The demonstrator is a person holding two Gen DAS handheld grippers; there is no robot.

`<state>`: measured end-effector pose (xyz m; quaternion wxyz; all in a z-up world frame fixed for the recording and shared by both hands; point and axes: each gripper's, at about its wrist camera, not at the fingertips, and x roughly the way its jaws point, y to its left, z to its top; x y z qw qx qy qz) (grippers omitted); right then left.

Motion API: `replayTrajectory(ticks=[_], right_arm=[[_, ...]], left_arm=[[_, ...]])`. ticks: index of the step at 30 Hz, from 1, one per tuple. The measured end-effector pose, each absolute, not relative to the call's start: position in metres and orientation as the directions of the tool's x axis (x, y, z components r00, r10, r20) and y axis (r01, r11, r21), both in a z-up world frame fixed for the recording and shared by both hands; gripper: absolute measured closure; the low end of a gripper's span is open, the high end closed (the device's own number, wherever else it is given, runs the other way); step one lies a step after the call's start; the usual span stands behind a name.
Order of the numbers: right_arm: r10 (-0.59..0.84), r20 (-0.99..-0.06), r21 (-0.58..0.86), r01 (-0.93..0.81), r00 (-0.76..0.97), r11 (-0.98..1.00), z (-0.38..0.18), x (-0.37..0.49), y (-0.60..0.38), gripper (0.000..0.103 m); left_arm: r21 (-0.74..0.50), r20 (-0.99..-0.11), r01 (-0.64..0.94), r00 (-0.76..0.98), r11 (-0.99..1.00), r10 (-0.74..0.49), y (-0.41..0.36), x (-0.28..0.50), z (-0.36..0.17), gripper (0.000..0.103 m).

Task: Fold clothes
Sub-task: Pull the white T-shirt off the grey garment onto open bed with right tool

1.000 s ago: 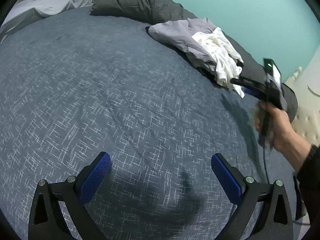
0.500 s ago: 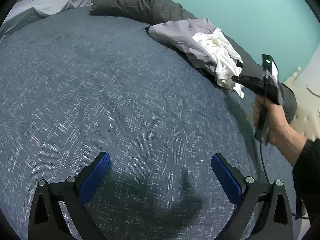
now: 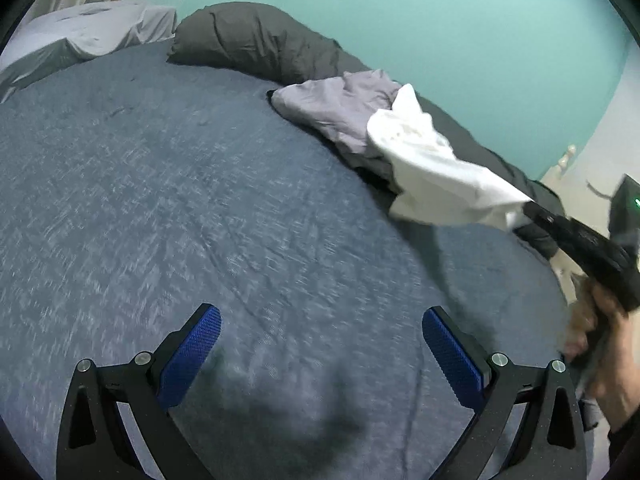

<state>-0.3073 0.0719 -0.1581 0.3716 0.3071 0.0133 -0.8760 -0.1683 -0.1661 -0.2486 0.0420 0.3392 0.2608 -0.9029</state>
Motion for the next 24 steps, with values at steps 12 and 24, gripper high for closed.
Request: replayTrajectory(ticks=[12, 24], right_arm=[[-0.712, -0.48, 0.254, 0.696, -0.512, -0.672, -0.09, -0.152, 0.112, 0.102], [-0.745, -0.365, 0.231, 0.721, -0.558, -0.653, 0.0, -0.065, 0.159, 0.102]], left_arm=[[-0.438, -0.61, 0.194, -0.782, -0.878, 0.131, -0.12, -0.071, -0.183, 0.0], [-0.407, -0.534, 0.1, -0.833, -0.908, 0.147, -0.098, -0.002, -0.109, 0.0]])
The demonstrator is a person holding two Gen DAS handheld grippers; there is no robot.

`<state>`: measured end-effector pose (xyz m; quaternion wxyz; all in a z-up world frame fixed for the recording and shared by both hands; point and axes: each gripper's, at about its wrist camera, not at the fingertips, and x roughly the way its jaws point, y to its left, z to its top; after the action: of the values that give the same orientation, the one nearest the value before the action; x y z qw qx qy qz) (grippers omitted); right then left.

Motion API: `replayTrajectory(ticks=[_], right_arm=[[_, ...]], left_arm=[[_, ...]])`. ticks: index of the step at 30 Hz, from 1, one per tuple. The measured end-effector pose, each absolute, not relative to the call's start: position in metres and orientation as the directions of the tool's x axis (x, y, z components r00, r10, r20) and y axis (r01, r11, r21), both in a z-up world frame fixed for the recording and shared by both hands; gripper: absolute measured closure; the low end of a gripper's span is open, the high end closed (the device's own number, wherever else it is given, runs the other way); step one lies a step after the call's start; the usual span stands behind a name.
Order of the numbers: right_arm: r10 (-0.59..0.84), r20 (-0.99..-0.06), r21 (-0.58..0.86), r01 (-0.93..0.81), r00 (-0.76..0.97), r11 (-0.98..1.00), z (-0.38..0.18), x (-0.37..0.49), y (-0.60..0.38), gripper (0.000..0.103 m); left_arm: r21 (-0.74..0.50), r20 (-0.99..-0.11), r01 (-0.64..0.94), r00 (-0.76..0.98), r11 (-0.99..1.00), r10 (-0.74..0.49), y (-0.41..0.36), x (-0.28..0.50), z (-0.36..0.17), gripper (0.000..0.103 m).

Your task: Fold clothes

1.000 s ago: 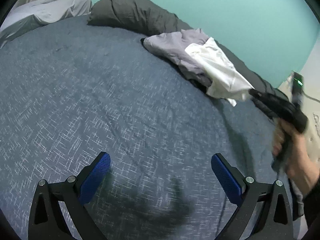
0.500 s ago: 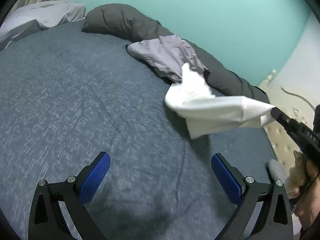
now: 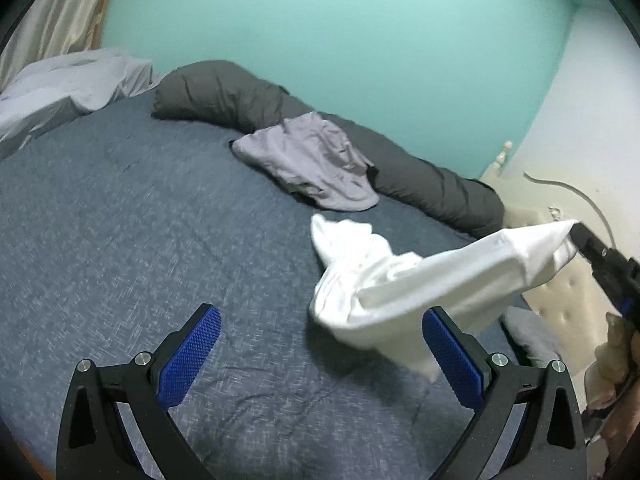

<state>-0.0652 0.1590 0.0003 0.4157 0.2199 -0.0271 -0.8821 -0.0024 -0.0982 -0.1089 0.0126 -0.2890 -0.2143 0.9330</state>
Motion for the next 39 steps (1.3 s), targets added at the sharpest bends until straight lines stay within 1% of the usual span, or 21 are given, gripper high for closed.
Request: replayTrajectory(ticks=[4, 6, 7, 11, 14, 16, 18, 20, 21, 22, 23, 25, 27, 29, 36, 39], right_arm=[[-0.716, -0.399, 0.213, 0.702, -0.573, -0.68, 0.002, -0.058, 0.165, 0.102], [-0.683, -0.46, 0.195, 0.687, -0.567, -0.7, -0.012, -0.062, 0.16, 0.102], [-0.661, -0.495, 0.178, 0.678, -0.565, -0.713, -0.023, -0.064, 0.156, 0.102], [-0.63, -0.573, 0.205, 0.653, -0.524, -0.729, -0.067, -0.078, 0.152, 0.102], [-0.617, -0.613, 0.241, 0.627, -0.493, -0.74, -0.098, -0.092, 0.149, 0.1], [-0.605, -0.649, 0.272, 0.602, -0.461, -0.75, -0.13, -0.109, 0.148, 0.1], [-0.575, -0.684, 0.28, 0.566, -0.449, -0.776, -0.154, -0.122, 0.149, 0.1], [-0.543, -0.718, 0.291, 0.521, -0.436, -0.803, -0.178, -0.136, 0.15, 0.094], [-0.523, -0.735, 0.293, 0.494, -0.431, -0.819, -0.19, -0.145, 0.153, 0.082], [-0.528, -0.743, 0.31, 0.489, -0.411, -0.816, -0.2, -0.151, 0.155, 0.073], [-0.524, -0.746, 0.304, 0.489, -0.412, -0.818, -0.203, -0.15, 0.158, 0.07], [-0.509, -0.752, 0.287, 0.488, -0.419, -0.824, -0.208, -0.15, 0.165, 0.059], [-0.513, -0.744, 0.295, 0.478, -0.428, -0.827, -0.209, -0.149, 0.18, 0.054], [-0.514, -0.741, 0.304, 0.467, -0.432, -0.83, -0.208, -0.148, 0.194, 0.053], [-0.46, -0.817, 0.287, 0.445, -0.347, -0.848, -0.24, -0.134, 0.217, 0.053], [-0.463, -0.843, 0.319, 0.441, -0.272, -0.839, -0.262, -0.127, 0.216, 0.053]], left_arm=[[-0.397, -0.515, 0.053, -0.839, -0.916, 0.174, -0.083, 0.008, -0.095, 0.0], [-0.4, -0.514, 0.04, -0.837, -0.915, 0.189, -0.078, 0.01, -0.094, 0.0], [-0.402, -0.516, 0.036, -0.835, -0.915, 0.194, -0.076, 0.011, -0.094, 0.0], [-0.389, -0.537, 0.025, -0.818, -0.921, 0.205, -0.068, 0.011, -0.105, 0.0], [-0.39, -0.563, 0.023, -0.797, -0.921, 0.219, -0.065, 0.007, -0.118, 0.0], [-0.391, -0.581, 0.024, -0.782, -0.92, 0.227, -0.064, 0.002, -0.129, 0.0], [-0.398, -0.597, 0.024, -0.765, -0.917, 0.239, -0.063, -0.005, -0.14, 0.0], [-0.408, -0.612, 0.025, -0.749, -0.913, 0.253, -0.061, -0.012, -0.151, 0.0], [-0.413, -0.62, 0.026, -0.741, -0.91, 0.26, -0.061, -0.015, -0.156, 0.0], [-0.41, -0.63, 0.03, -0.732, -0.912, 0.26, -0.06, -0.017, -0.16, 0.0], [-0.405, -0.642, 0.034, -0.723, -0.914, 0.258, -0.059, -0.02, -0.165, 0.0], [-0.401, -0.659, 0.03, -0.703, -0.915, 0.266, -0.058, -0.026, -0.175, 0.0], [-0.409, -0.674, 0.03, -0.684, -0.912, 0.28, -0.057, -0.033, -0.186, 0.0], [-0.431, -0.68, 0.03, -0.668, -0.902, 0.302, -0.055, -0.038, -0.194, 0.0], [-0.444, -0.688, 0.014, -0.645, -0.896, 0.331, -0.042, -0.043, -0.207, 0.0], [-0.445, -0.697, 0.011, -0.632, -0.895, 0.339, -0.038, -0.043, -0.211, 0.0]])
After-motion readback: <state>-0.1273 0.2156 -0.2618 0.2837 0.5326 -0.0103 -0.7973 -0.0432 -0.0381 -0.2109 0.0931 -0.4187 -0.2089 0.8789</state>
